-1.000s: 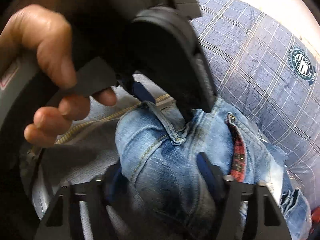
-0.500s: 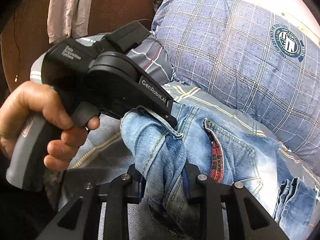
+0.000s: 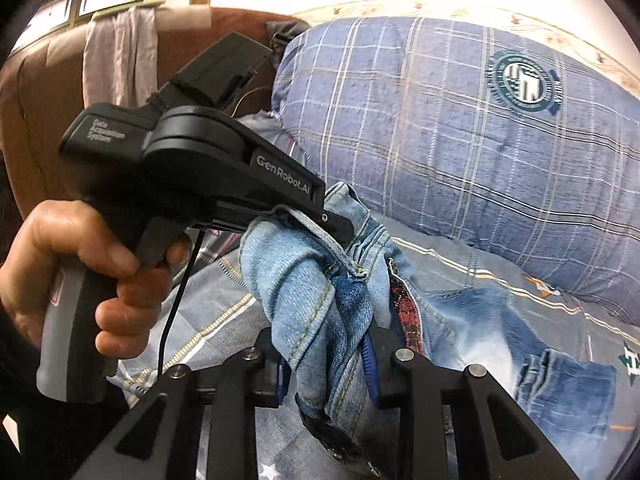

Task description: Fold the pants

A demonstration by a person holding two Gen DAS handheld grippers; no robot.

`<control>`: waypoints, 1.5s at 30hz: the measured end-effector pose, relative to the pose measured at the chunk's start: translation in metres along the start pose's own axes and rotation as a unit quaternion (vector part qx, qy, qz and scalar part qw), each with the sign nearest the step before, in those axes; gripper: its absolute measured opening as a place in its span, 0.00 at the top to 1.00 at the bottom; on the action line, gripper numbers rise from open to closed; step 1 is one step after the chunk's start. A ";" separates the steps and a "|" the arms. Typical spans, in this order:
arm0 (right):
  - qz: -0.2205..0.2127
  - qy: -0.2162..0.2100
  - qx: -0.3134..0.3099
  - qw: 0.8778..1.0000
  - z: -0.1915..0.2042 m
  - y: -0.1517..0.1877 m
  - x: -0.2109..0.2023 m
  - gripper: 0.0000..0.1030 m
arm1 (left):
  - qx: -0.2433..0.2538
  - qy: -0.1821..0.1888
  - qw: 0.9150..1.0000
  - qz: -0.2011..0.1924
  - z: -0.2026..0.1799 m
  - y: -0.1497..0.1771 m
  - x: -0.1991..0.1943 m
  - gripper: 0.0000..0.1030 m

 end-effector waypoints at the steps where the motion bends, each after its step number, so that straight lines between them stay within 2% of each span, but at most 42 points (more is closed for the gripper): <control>1: -0.005 0.001 0.004 1.000 -0.002 -0.001 -0.006 0.71 | 0.005 0.001 1.000 -0.002 -0.007 -0.001 -0.002 0.93; 14: -0.049 0.024 0.044 0.998 -0.028 0.005 -0.056 0.71 | 0.081 0.003 0.996 -0.023 -0.093 0.002 -0.028 0.93; 24: -0.079 0.040 0.087 0.992 -0.056 0.022 -0.099 0.71 | 0.142 0.003 0.989 -0.027 -0.166 0.019 -0.026 0.93; 34: -0.101 0.045 0.145 0.983 -0.096 0.053 -0.133 0.71 | 0.198 0.000 0.980 -0.006 -0.235 0.040 0.003 0.93; 45: -0.115 0.017 0.263 0.958 -0.151 0.105 -0.146 0.71 | 0.254 -0.017 0.966 0.040 -0.290 0.074 0.066 0.93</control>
Point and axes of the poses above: each gripper's, at about its wrist camera, not at the fingertips, and x roughly the way its jaws point, z to its left, y to its underside, the point moved 5 cm from there along x, roughly the way its jaws point, and after that the axes turned 14 degrees about -y, right-handed, at the moved point
